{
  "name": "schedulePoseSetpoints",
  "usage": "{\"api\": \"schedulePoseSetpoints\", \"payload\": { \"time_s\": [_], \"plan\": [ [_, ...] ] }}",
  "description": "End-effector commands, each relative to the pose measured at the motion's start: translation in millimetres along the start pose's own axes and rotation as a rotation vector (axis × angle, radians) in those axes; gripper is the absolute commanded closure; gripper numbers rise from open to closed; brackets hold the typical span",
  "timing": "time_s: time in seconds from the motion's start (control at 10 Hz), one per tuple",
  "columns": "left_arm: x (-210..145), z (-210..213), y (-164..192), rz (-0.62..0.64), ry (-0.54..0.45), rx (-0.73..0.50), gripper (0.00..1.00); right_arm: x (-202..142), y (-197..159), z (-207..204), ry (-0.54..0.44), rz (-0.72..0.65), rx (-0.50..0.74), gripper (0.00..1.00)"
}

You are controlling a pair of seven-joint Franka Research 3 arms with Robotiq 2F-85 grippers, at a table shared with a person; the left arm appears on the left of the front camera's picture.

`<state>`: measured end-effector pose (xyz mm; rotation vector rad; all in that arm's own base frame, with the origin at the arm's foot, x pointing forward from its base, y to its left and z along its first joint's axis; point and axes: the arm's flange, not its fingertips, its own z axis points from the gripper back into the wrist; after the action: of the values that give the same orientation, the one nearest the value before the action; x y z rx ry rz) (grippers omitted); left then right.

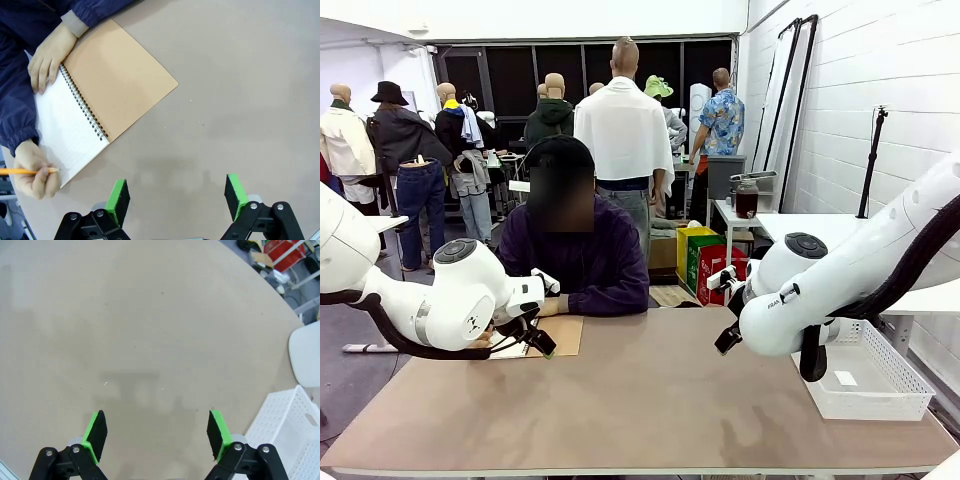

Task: Sort the paper based on its condition.
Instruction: If a person hands you a paper, place it in the Organizing basket , and if it's crumpled, put it in the Trash can.

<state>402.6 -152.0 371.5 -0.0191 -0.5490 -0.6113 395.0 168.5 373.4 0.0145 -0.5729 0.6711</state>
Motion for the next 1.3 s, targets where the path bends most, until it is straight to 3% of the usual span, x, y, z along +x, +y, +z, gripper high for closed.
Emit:
{"api": "schedulePoseSetpoints", "payload": {
  "time_s": [0.0,0.5,1.2],
  "plan": [
    [-0.4,0.1,1.3,0.003,0.0,0.0,0.0,-0.1,-0.2,0.0,0.0,-0.002,0.0,0.0],
    [6.9,8.2,-0.7,-0.011,0.001,0.005,0.0,5.5,-4.4,7.5,-0.012,-0.017,0.011,0.0],
    [50.0,116.5,20.5,-0.014,-0.036,-0.006,0.0,39.5,-9.4,102.3,-0.102,0.073,0.07,0.0]
  ]
}}
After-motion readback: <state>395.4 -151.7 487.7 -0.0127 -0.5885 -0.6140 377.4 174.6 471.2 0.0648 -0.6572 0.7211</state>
